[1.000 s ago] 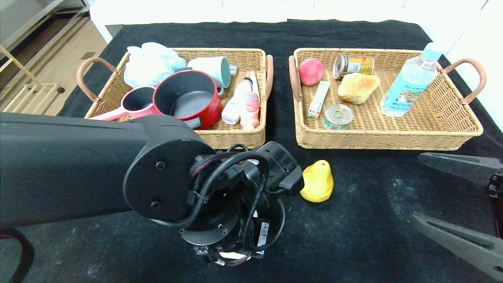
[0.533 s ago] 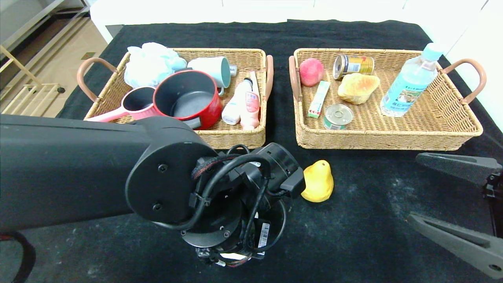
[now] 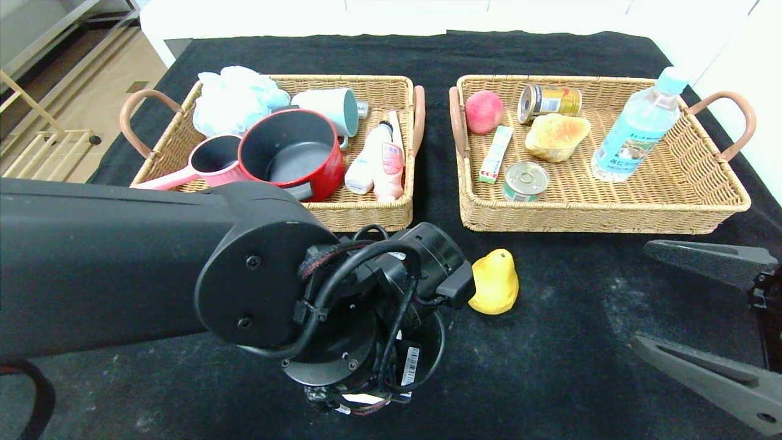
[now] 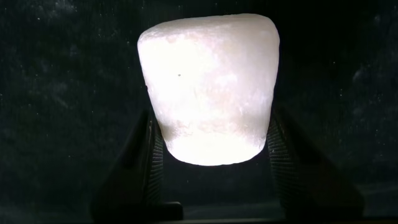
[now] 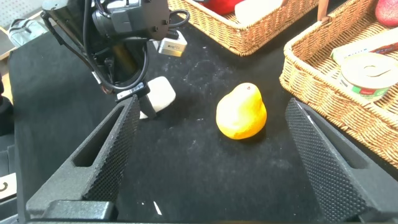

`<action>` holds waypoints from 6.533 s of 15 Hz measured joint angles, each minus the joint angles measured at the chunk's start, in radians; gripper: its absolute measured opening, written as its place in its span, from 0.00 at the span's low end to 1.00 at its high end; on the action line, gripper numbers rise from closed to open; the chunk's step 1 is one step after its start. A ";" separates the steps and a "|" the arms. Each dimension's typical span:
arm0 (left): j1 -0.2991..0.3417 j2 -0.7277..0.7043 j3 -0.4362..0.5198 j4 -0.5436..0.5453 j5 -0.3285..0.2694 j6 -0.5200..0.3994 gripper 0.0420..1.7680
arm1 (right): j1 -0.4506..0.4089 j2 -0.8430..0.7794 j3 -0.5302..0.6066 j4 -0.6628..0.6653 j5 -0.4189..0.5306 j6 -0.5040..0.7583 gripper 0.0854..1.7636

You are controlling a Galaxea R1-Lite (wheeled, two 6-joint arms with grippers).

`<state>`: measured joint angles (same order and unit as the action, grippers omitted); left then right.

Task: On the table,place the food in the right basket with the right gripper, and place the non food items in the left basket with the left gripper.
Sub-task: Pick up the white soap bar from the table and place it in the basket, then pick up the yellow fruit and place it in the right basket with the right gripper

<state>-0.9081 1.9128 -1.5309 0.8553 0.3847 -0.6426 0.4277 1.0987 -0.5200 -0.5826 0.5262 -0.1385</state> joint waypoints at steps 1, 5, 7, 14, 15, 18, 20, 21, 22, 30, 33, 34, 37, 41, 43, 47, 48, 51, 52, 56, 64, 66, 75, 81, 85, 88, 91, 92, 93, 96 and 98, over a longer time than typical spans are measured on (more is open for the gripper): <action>0.000 -0.002 0.000 0.000 0.001 0.001 0.56 | 0.000 0.000 0.000 0.000 0.000 0.000 0.97; -0.001 -0.043 -0.016 0.003 0.009 0.015 0.56 | 0.000 0.003 0.001 0.000 0.000 0.000 0.97; 0.011 -0.077 -0.025 0.003 0.013 0.026 0.56 | 0.000 0.006 0.003 -0.001 0.000 0.000 0.97; 0.086 -0.113 -0.129 -0.013 0.067 0.119 0.56 | 0.000 0.013 0.005 -0.003 0.000 -0.008 0.97; 0.100 -0.113 -0.151 -0.014 0.070 0.137 0.56 | 0.000 0.013 0.005 -0.003 -0.001 -0.008 0.97; 0.157 -0.109 -0.215 -0.061 0.072 0.182 0.56 | 0.000 0.013 0.005 -0.003 -0.001 -0.008 0.97; 0.196 -0.105 -0.235 -0.143 0.072 0.236 0.56 | 0.000 0.013 0.005 -0.003 -0.001 -0.009 0.97; 0.209 -0.104 -0.246 -0.175 0.073 0.260 0.56 | 0.000 0.013 0.005 -0.003 -0.001 -0.009 0.97; 0.217 -0.103 -0.254 -0.199 0.074 0.277 0.56 | 0.000 0.012 0.004 -0.003 -0.001 -0.009 0.97; 0.263 -0.081 -0.273 -0.439 0.079 0.389 0.56 | 0.000 0.009 0.004 -0.003 -0.001 -0.009 0.97; 0.285 -0.058 -0.272 -0.537 0.079 0.425 0.56 | 0.000 0.008 0.004 -0.004 -0.001 -0.009 0.97; 0.287 -0.053 -0.271 -0.552 0.078 0.433 0.56 | 0.000 0.008 0.004 -0.004 -0.001 -0.009 0.97; 0.292 -0.035 -0.270 -0.597 0.079 0.460 0.56 | 0.000 0.007 0.004 -0.004 -0.001 -0.009 0.97; 0.293 -0.029 -0.267 -0.599 0.079 0.459 0.67 | 0.000 0.005 0.004 -0.004 -0.001 -0.009 0.97; 0.291 -0.029 -0.263 -0.598 0.079 0.456 0.74 | 0.000 0.005 0.004 -0.004 -0.002 -0.009 0.97; 0.289 -0.036 -0.249 -0.597 0.080 0.453 0.83 | 0.000 0.005 0.004 -0.005 -0.001 -0.009 0.97; 0.287 -0.039 -0.241 -0.597 0.080 0.453 0.85 | 0.000 0.005 0.004 -0.004 -0.001 -0.009 0.97; 0.278 -0.052 -0.219 -0.587 0.070 0.454 0.88 | 0.000 0.006 0.004 -0.004 -0.002 -0.009 0.97; 0.275 -0.062 -0.199 -0.587 0.059 0.458 0.89 | 0.000 0.007 0.004 -0.003 -0.002 -0.009 0.97; 0.266 -0.162 -0.011 -0.624 -0.118 0.518 0.93 | -0.001 0.019 0.003 -0.003 -0.002 -0.008 0.97; 0.255 -0.445 0.486 -0.913 -0.453 0.657 0.95 | -0.002 0.066 0.004 -0.004 -0.042 -0.018 0.97; 0.255 -0.514 0.593 -0.960 -0.497 0.682 0.96 | -0.001 0.076 0.004 -0.005 -0.049 -0.020 0.97; 0.313 -0.649 0.948 -1.306 -0.556 0.742 0.96 | 0.031 0.101 -0.001 -0.001 -0.101 -0.030 0.97; 0.332 -0.658 0.940 -1.305 -0.550 0.743 0.97 | 0.260 0.124 -0.241 0.393 -0.561 -0.009 0.97; 0.333 -0.670 0.937 -1.305 -0.550 0.741 0.97 | 0.484 0.231 -0.451 0.536 -0.957 0.168 0.97; 0.334 -0.683 0.924 -1.298 -0.551 0.731 0.97 | 0.553 0.355 -0.557 0.547 -1.129 0.288 0.97; 0.335 -0.689 0.921 -1.300 -0.548 0.731 0.97 | 0.580 0.457 -0.608 0.550 -1.215 0.431 0.97; 0.336 -0.689 0.921 -1.300 -0.548 0.732 0.97 | 0.578 0.483 -0.615 0.550 -1.227 0.470 0.97; 0.336 -0.689 0.920 -1.300 -0.548 0.732 0.97 | 0.572 0.502 -0.619 0.550 -1.231 0.494 0.97; 0.336 -0.689 0.921 -1.302 -0.550 0.732 0.97 | 0.542 0.549 -0.620 0.549 -1.233 0.530 0.97; 0.336 -0.690 0.924 -1.302 -0.555 0.734 0.97 | 0.531 0.574 -0.617 0.547 -1.234 0.550 0.97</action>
<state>-0.5723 1.2232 -0.6066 -0.4464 -0.1702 0.0917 0.9591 1.6728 -1.1368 -0.0351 -0.7077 0.4117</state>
